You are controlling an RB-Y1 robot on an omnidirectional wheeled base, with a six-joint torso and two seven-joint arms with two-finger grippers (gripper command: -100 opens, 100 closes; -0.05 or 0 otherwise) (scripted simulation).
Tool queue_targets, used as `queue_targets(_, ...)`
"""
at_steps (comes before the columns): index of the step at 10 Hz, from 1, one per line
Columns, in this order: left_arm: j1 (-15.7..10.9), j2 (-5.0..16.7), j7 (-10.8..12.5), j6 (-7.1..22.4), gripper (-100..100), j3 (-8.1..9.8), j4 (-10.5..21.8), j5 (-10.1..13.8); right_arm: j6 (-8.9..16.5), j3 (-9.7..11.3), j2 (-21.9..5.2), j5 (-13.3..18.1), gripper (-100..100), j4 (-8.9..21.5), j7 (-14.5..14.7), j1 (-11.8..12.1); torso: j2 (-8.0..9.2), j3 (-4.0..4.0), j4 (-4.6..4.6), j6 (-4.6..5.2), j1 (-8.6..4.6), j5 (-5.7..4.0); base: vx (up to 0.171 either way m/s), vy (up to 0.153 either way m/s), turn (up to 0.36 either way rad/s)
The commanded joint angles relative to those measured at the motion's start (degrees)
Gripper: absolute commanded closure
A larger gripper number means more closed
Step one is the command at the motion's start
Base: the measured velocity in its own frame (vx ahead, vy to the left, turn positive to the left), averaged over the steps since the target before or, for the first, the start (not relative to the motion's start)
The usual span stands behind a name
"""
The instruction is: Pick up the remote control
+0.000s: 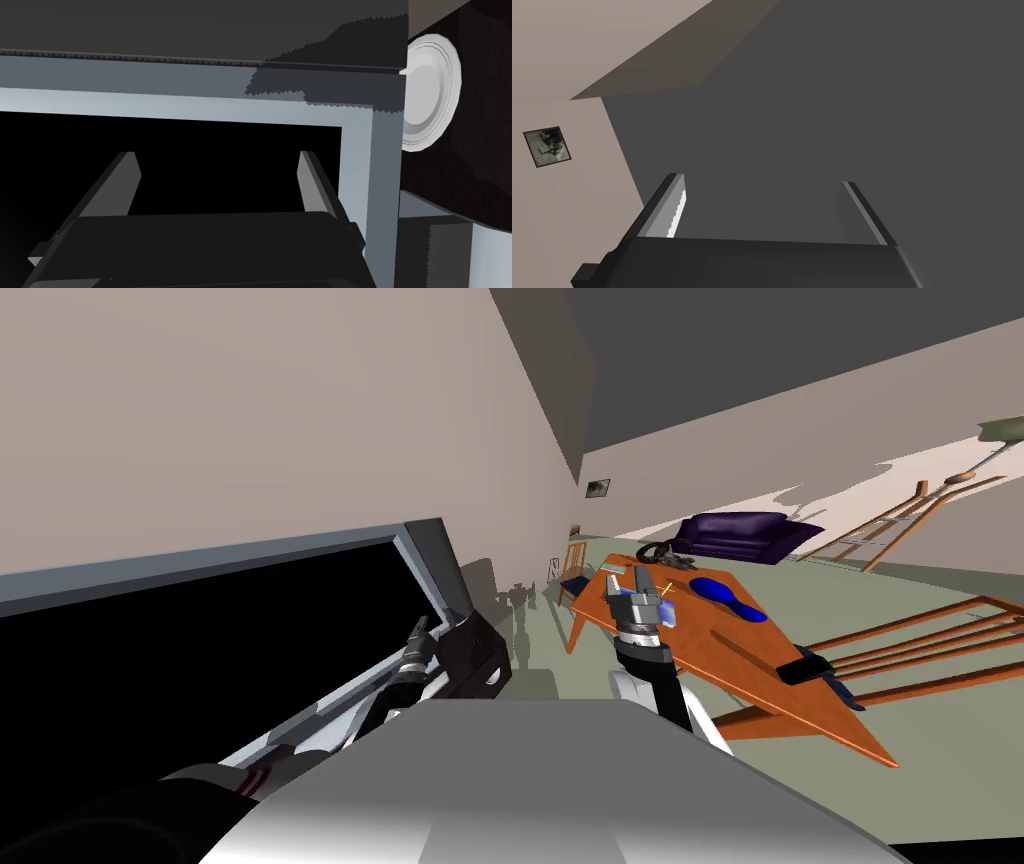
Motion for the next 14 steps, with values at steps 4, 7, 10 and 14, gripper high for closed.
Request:
queue_targets(4,4.64,1.56,5.24,6.63,-100,2.15,4.66,4.51,0.00,0.00,0.00,0.00,0,0.00,0.00,0.00,0.12,0.07,0.03,-0.01,-0.04,-0.01,0.031,0.007,-0.260)
queue_targets(7,7.03,2.44,8.45,11.32,-100,3.53,7.33,7.44,0.00,0.00,0.00,0.00,0,0.00,0.00,0.00,0.10,0.06,0.03,-0.01,-0.04,-0.01,0.032,0.009,-0.292)
queue_targets(10,8.22,2.83,10.10,14.41,-100,4.19,8.72,8.96,0.00,0.00,0.00,0.00,0,0.00,0.00,0.01,0.10,0.07,0.03,-0.03,-0.05,-0.02,0.022,0.006,-0.131)
queue_targets(14,10.54,3.52,13.42,19.46,-100,5.50,11.56,12.06,0.00,-0.01,0.00,0.00,0,0.00,0.00,0.01,0.11,0.07,0.03,-0.03,0.04,0.00,0.015,0.019,-0.194)
